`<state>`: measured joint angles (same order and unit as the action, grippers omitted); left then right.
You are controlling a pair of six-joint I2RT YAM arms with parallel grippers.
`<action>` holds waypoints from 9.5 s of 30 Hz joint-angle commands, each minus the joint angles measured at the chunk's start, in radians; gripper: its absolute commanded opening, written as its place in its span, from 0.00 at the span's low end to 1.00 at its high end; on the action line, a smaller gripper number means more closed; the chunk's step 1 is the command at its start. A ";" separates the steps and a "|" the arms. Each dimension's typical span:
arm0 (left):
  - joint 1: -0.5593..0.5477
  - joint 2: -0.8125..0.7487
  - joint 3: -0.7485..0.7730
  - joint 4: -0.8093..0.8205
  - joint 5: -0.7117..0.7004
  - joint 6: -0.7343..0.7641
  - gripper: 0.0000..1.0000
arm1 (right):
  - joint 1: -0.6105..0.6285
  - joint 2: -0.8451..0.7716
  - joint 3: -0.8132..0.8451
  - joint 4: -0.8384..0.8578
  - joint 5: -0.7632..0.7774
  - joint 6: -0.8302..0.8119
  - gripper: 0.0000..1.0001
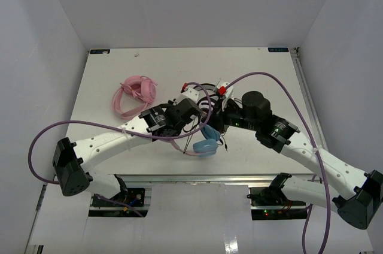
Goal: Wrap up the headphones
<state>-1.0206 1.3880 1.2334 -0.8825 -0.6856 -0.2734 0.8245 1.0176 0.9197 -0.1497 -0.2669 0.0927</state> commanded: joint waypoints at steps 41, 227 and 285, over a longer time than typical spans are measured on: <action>0.128 -0.081 0.142 -0.060 -0.131 -0.452 0.00 | 0.416 -0.010 -0.415 0.550 0.215 0.226 0.13; 0.163 -0.114 0.048 -0.013 1.103 1.069 0.00 | 0.455 -0.434 -0.736 0.527 0.853 0.166 0.08; 0.397 0.335 -0.220 0.493 0.756 1.182 0.00 | 0.193 0.508 -0.634 1.113 0.767 0.138 0.08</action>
<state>-0.6537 1.7271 1.0399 -0.3674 0.2095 0.8343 1.0343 1.4985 0.2441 0.8793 0.4378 0.2616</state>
